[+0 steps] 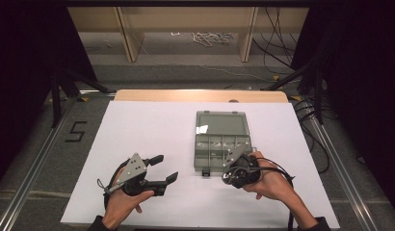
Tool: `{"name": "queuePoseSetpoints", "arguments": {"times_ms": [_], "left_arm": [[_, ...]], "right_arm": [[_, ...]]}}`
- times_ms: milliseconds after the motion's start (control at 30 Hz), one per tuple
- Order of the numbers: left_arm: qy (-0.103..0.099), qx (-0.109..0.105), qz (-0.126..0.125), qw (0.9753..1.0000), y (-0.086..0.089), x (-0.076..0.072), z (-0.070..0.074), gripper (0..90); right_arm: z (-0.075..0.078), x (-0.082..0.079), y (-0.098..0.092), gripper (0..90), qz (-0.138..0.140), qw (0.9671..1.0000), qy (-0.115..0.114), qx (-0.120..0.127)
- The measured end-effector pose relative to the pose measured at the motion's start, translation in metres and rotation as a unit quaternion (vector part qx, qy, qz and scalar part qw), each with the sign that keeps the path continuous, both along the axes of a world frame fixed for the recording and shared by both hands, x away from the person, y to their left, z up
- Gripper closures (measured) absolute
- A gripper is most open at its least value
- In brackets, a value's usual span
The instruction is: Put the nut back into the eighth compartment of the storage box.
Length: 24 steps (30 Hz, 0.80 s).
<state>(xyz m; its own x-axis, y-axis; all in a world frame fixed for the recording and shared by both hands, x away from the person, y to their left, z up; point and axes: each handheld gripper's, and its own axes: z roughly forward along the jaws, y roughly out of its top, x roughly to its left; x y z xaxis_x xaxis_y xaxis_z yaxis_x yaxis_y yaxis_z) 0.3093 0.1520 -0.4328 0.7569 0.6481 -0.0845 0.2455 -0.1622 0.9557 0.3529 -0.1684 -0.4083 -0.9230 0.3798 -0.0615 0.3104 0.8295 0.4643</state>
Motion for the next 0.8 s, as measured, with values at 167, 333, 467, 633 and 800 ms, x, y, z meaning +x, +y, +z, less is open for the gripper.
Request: {"name": "queuePoseSetpoints", "arguments": {"times_ms": [167, 333, 467, 633, 800], "left_arm": [[0.0, 0.0, 0.0, 1.0, 0.0, 0.0, 0.0, 23.5], [0.0, 0.0, 0.0, 1.0, 0.0, 0.0, 0.0, 23.5], [0.0, 0.001, 0.0, 1.0, 0.0, 0.0, 0.0, 23.5], [0.0, 0.001, -0.001, 1.0, 0.0, 0.0, 0.0, 23.5], [0.0, 0.002, 0.0, 1.0, 0.0, 0.0, 0.0, 23.5]], "right_arm": [[0.009, 0.005, -0.01, 70.2, -0.01, 0.9998, -0.013, 0.009], [0.014, 0.011, -0.022, 70.2, -0.03, 0.9993, -0.02, 0.013], [0.015, 0.017, -0.032, 70.2, -0.048, 0.9985, -0.025, 0.011], [0.013, 0.024, -0.043, 70.2, -0.076, 0.9967, -0.026, 0.006], [0.011, 0.032, -0.05, 70.2, -0.093, 0.9952, -0.03, 0.001]]}}
